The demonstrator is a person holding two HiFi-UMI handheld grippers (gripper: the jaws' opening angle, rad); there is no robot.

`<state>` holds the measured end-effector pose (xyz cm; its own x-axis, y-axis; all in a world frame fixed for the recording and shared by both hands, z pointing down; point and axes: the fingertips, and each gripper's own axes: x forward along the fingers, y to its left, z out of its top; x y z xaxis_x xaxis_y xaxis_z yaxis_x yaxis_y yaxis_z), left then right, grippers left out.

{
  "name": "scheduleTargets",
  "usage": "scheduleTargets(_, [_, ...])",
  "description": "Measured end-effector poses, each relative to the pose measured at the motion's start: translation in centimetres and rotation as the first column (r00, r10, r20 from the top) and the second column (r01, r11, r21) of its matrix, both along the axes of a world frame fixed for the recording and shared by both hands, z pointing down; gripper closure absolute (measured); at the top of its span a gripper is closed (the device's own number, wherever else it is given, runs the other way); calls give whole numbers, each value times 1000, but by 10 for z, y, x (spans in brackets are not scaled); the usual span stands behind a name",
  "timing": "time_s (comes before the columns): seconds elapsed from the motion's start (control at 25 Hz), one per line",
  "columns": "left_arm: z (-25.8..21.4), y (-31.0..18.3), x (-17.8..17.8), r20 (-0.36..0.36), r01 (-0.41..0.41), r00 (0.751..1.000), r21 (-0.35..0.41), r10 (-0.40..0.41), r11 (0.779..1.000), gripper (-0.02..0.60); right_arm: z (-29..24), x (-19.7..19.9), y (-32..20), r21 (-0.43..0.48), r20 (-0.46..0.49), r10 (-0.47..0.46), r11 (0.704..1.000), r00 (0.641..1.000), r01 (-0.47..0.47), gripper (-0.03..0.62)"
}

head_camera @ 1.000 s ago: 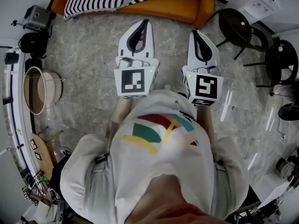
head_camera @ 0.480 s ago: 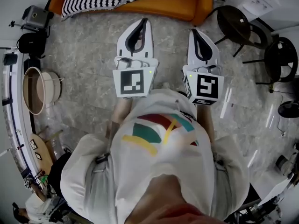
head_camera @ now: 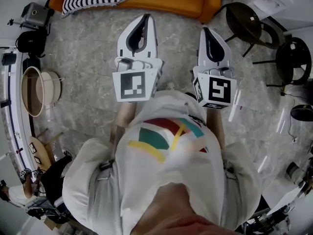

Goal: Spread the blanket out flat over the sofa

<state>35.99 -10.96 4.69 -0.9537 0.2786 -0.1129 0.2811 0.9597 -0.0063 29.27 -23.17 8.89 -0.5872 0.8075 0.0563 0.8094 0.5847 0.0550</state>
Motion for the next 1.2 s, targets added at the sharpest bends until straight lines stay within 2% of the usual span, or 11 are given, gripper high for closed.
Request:
scheduleTargets(0.2, [-3, -16, -8, 30, -17, 999, -8, 17, 1000, 566, -1, -4, -7, 24, 57, -61, 998, 996, 60, 592])
scheduleTargets(0.36, [2, -8, -1, 40, 19, 999, 6, -19, 1000, 566, -4, -3, -7, 18, 73, -83, 996, 994, 82, 592])
scheduleTargets(0.48, [5, -2, -2, 30, 40, 999, 34, -41, 999, 566, -2, -3, -10, 13, 59, -76, 997, 995, 75, 592])
scheduleTargets(0.56, [2, 0, -7, 53, 33, 998, 28, -34, 999, 566, -1, -7, -13, 16, 53, -61, 998, 997, 60, 592])
scheduleTargets(1.0, [19, 9, -54, 41, 12, 999, 35, -14, 999, 566, 0, -54, -9, 21, 30, 8, 1000, 1000, -8, 592])
scheduleTargets(1.2, [25, 24, -77, 66, 3, 998, 50, -6, 999, 566, 1, -78, 7, 18, 50, 8, 1000, 999, -9, 592])
